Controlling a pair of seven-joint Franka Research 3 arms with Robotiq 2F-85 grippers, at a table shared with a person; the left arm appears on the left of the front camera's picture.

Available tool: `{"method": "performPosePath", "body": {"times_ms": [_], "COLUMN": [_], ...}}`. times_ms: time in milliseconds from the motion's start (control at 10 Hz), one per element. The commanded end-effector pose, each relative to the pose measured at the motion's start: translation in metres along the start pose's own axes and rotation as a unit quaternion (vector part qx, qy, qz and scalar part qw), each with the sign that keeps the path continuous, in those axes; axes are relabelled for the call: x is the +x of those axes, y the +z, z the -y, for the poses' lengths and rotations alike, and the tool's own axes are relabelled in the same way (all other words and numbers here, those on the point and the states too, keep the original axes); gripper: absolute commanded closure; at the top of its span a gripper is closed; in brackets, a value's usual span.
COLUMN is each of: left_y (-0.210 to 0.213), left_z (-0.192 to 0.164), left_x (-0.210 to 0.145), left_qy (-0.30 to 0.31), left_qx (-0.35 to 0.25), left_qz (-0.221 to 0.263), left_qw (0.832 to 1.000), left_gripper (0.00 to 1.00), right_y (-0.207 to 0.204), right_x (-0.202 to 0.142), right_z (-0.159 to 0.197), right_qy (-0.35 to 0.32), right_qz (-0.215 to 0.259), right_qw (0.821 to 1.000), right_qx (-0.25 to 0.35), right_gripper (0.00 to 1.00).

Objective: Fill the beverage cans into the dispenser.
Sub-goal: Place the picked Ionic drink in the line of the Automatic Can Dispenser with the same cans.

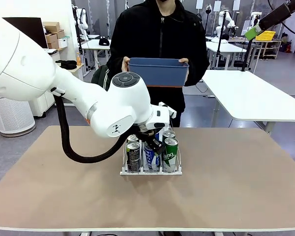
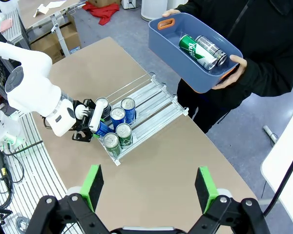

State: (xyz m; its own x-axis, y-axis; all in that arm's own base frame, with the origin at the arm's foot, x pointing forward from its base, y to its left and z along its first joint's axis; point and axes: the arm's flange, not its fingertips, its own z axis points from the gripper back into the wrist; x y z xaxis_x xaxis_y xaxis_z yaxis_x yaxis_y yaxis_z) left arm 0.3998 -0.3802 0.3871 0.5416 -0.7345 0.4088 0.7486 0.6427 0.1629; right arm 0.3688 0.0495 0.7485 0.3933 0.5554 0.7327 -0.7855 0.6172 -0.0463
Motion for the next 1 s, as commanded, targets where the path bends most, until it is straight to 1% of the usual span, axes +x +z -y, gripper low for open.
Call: {"method": "performPosePath", "body": {"times_ms": [0,200,300,500,700,800,900], "left_y": [0.0,0.0,0.002,0.002,0.001,0.0,0.002], "left_z": [0.001,0.001,-0.012,-0.027,-0.03,-0.034,-0.035], "left_x": [-0.002,0.0,0.005,0.016,0.022,0.024,0.025], "left_qy": [-0.002,-0.001,-0.003,-0.018,-0.021,-0.019,-0.016], "left_qx": [0.004,0.0,0.01,0.004,0.003,-0.004,-0.011], "left_qz": [0.001,-0.001,-0.027,-0.033,-0.04,-0.04,-0.034], "left_qw": [1.0,1.0,1.0,0.999,0.999,0.999,0.999], "left_gripper": [0.42,0.42,0.42,0.42,0.42,0.22,0.22], "right_y": [0.0,0.0,0.0,0.0,0.0,0.0,0.0], "right_x": [-0.001,-0.001,-0.001,-0.001,-0.001,-0.001,-0.001], "right_z": [0.001,0.001,0.001,0.001,0.001,0.001,0.001], "right_qy": [-0.002,-0.002,-0.002,-0.002,-0.002,-0.002,-0.002], "right_qz": [0.004,0.004,0.004,0.004,0.004,0.004,0.004], "right_qw": [1.0,1.0,1.0,1.0,1.0,1.0,1.0], "right_qx": [0.003,0.003,0.003,0.003,0.003,0.003,0.003], "right_gripper": [0.0,0.0,0.0,0.0,0.0,0.0,0.0]}}
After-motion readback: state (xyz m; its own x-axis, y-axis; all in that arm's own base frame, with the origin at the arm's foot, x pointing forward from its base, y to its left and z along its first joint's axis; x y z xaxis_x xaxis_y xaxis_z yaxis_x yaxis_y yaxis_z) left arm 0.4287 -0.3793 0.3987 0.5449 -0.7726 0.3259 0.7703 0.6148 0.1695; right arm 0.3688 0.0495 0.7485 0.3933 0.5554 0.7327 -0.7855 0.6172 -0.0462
